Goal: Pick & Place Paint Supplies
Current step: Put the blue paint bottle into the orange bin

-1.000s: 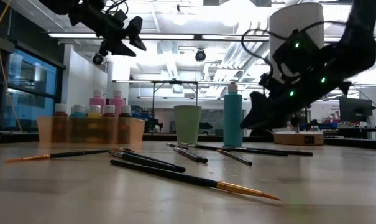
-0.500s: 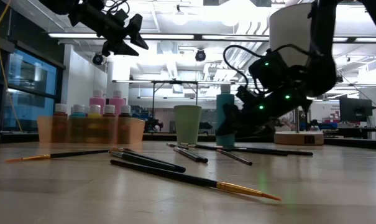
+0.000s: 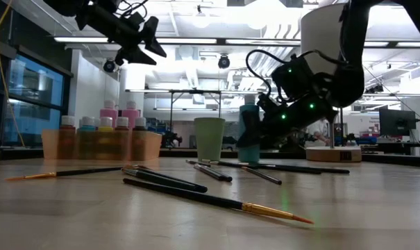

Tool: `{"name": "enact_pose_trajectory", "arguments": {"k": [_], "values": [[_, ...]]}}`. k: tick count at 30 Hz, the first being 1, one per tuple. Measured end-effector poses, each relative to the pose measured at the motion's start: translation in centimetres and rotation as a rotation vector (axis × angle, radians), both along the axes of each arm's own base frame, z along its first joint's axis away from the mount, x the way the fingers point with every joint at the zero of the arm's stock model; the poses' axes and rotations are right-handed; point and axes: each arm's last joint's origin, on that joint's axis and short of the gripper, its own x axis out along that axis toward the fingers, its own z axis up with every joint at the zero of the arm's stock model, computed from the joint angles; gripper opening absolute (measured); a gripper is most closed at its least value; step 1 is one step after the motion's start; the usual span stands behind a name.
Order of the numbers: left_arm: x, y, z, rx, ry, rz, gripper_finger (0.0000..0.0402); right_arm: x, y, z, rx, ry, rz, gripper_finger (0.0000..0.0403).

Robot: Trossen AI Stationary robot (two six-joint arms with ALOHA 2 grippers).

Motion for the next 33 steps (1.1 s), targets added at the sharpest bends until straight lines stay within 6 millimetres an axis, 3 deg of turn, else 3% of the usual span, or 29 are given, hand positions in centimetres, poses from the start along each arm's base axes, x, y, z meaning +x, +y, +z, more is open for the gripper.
{"name": "enact_pose_trajectory", "arguments": {"k": [5,14,18,25,33], "values": [[0.2,-0.2,0.0,-0.012,-0.013,-0.087,0.0234,0.2,0.9,1.3,0.015,-0.016,0.058,0.0175],[0.9,-1.2,1.2,0.039,-0.132,-0.502,0.0234,-1.0,2.9,7.0,0.176,-0.093,0.230,0.0175],[2.3,-2.1,1.3,0.069,-0.165,-0.595,0.0234,-1.6,4.2,9.5,0.164,-0.146,0.321,0.0177],[7.3,-4.1,1.0,0.041,-0.166,-0.757,0.0234,-1.9,6.0,13.3,0.119,-0.221,0.392,0.0178],[13.2,-5.5,2.9,0.060,-0.098,-0.894,0.0234,-0.8,7.1,16.4,0.059,-0.134,0.476,0.0179]]}}
